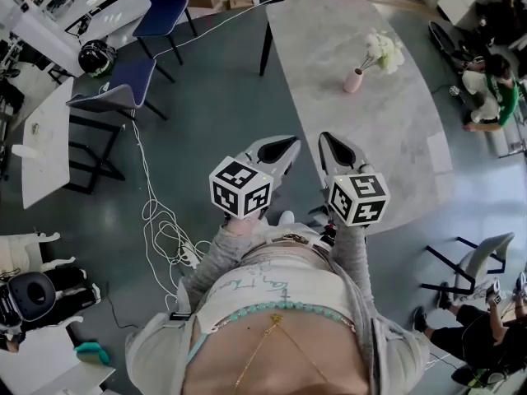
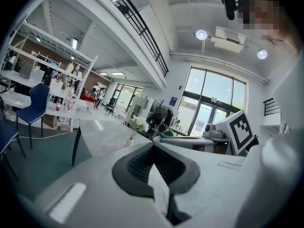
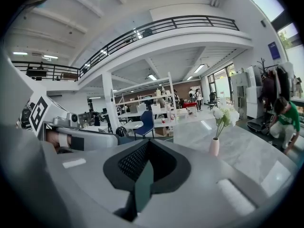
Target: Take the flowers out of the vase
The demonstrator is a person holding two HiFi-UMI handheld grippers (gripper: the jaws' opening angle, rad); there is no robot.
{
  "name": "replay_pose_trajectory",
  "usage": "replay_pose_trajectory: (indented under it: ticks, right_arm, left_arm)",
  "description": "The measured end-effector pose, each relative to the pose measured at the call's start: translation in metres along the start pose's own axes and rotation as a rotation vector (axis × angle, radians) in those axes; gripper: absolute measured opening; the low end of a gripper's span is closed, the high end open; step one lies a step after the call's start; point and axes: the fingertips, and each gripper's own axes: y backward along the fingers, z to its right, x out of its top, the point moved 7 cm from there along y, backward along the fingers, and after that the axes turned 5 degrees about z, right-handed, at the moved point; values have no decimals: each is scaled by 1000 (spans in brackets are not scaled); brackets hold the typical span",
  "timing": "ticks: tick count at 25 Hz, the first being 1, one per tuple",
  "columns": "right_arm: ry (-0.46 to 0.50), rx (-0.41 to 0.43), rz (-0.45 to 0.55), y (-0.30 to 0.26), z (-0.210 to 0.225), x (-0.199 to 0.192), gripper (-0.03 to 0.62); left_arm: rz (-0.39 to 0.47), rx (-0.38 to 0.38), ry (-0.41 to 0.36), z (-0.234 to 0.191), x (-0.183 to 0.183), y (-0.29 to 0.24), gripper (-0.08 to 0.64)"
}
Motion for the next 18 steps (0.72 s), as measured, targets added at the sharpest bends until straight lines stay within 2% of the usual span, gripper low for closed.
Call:
replay_pose_trajectory:
  ticks: [9, 18]
  right_arm:
    - [-3, -27, 8, -52, -16, 14, 26]
    - [-8, -65, 25, -110, -41, 21, 26]
  left_arm:
    - [-13, -22, -2, -53, 22, 1, 0]
    - [-35, -75, -14, -115, 40, 11, 0]
